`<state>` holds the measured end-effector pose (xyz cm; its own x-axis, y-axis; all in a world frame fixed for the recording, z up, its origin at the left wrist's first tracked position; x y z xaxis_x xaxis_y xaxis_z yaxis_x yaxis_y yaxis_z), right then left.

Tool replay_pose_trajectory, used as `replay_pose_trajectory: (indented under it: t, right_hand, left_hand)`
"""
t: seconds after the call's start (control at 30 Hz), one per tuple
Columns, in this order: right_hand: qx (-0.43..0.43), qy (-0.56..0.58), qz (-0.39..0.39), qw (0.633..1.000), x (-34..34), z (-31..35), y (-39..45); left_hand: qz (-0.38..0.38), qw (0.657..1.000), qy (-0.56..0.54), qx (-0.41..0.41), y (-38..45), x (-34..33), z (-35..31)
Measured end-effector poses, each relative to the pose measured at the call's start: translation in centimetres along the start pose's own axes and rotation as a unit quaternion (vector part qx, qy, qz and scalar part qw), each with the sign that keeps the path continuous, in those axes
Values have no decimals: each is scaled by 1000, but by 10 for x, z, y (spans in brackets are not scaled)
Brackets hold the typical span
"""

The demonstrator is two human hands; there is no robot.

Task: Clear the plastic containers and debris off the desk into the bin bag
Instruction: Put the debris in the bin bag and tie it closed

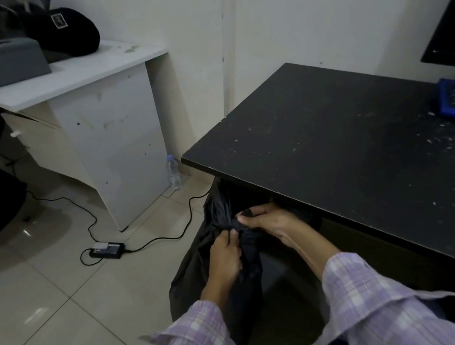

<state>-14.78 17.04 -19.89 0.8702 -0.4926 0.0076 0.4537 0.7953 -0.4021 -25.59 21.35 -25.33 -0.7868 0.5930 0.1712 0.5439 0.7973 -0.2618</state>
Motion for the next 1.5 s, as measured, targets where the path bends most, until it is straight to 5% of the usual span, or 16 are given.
replay_pose_trajectory:
  t: [0.17,0.3,0.8,1.13,1.5]
  right_hand:
    - [9,-205,-132,970,21,-5,7]
    - [0,-264,-129,956,19,-3,14]
    - [14,-280,-201,939,11,1,29]
    - [8,-233,-110,966,15,-4,32]
    - [79,-220,-69,970,19,2,0]
  left_hand:
    - [31,990,121,-58,-5,0,-11]
    - [36,992,94,-75,-13,-1,-25]
    - [6,987,125,-97,-33,-1,-35]
    - [2,973,228,-49,-19,18,-23]
    - [-71,904,408,-109,-23,38,-39]
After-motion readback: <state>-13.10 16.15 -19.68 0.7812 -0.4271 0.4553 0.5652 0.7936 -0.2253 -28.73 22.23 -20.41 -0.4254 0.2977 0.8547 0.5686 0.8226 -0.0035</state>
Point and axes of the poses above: each hand's wrist, its own y-axis towards the middle knuckle, its own x-axis out of the back of the hand, z = x × y, the point moved 5 cm from there along y, towards the middle knuckle, and after that the axes turned 8 degrees about y, right-handed, at the moved point
